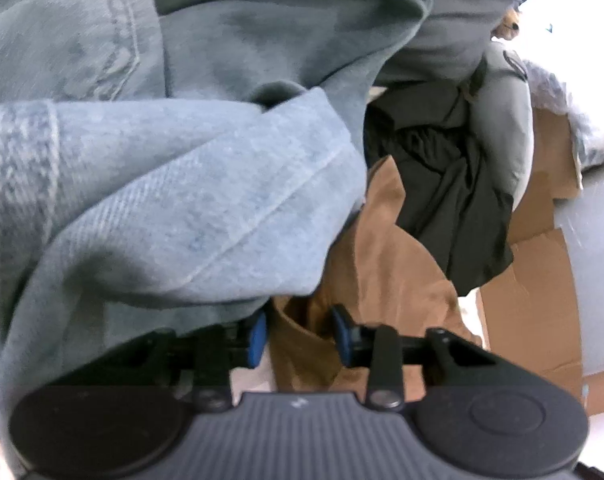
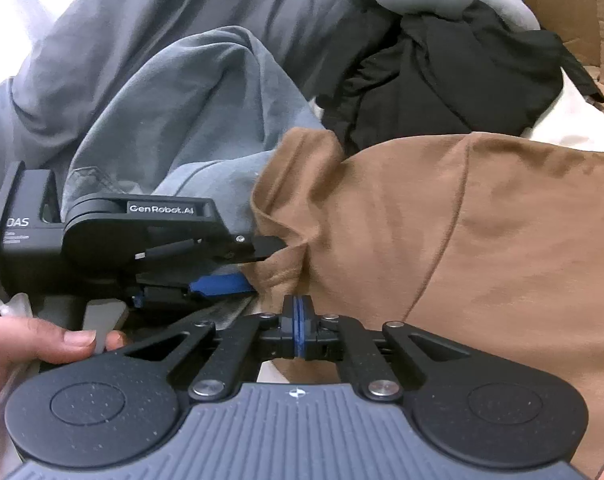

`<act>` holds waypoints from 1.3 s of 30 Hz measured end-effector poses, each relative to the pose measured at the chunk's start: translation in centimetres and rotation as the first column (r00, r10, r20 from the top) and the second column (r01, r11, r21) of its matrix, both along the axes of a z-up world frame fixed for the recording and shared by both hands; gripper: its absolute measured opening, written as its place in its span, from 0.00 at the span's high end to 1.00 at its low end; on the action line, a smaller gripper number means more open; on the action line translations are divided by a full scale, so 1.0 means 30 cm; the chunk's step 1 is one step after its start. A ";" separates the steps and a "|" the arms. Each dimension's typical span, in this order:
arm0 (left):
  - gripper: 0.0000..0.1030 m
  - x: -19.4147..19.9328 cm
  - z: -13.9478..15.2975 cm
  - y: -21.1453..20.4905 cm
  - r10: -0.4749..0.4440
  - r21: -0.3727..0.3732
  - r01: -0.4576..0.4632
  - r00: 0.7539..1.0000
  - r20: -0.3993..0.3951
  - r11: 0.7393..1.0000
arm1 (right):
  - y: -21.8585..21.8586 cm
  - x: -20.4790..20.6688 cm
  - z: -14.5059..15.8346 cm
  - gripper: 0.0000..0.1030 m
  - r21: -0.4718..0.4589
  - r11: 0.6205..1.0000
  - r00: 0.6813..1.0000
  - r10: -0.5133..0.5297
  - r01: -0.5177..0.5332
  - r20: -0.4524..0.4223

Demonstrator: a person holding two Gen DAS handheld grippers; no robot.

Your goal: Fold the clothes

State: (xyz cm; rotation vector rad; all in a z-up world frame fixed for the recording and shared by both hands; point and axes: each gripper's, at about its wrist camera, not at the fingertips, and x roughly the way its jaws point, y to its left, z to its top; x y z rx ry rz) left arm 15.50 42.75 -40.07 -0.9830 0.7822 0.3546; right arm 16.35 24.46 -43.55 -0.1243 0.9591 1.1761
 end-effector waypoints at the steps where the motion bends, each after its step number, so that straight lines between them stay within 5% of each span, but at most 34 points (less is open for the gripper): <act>1: 0.77 0.001 0.000 -0.001 0.001 0.008 -0.001 1.000 -0.003 1.000 | -0.003 0.003 -0.001 1.00 0.000 1.000 1.000 -0.003 0.003 -0.002; 2: 0.94 0.001 0.001 0.000 0.002 0.013 -0.002 1.000 -0.003 1.000 | -0.007 0.006 0.000 1.00 0.001 1.000 1.000 -0.003 0.003 -0.006; 3: 0.97 0.000 0.005 0.001 -0.002 0.016 0.002 1.000 0.000 1.000 | -0.010 0.006 0.001 1.00 0.004 1.000 1.000 -0.004 0.004 -0.009; 6: 0.98 -0.006 0.069 -0.016 -0.052 0.100 0.048 0.998 0.034 0.994 | -0.022 0.009 0.005 1.00 0.005 1.000 1.000 -0.011 0.011 -0.013; 14: 0.98 -0.007 0.200 -0.084 -0.235 0.324 0.213 0.972 0.029 0.922 | -0.011 0.032 -0.016 0.99 -0.037 0.999 0.999 -0.035 0.035 -0.019; 20: 0.99 -0.038 0.162 -0.032 -0.200 0.311 0.194 0.980 -0.013 0.930 | 0.032 0.019 -0.036 0.93 -0.067 0.998 1.000 0.007 -0.009 -0.024; 26: 0.99 -0.065 0.169 -0.015 -0.235 0.333 0.213 0.972 0.025 0.919 | 0.079 -0.034 -0.017 0.86 -0.020 0.997 0.996 0.077 -0.078 -0.043; 32: 0.97 -0.072 0.147 0.004 -0.253 0.309 0.250 0.967 -0.033 0.917 | 0.091 -0.058 0.002 0.85 0.021 0.992 0.990 0.128 -0.127 -0.052; 39: 0.96 -0.085 0.227 0.012 -0.262 0.354 0.259 0.964 -0.040 0.899 | 0.109 -0.062 -0.011 0.84 0.017 0.991 0.989 0.134 -0.133 -0.059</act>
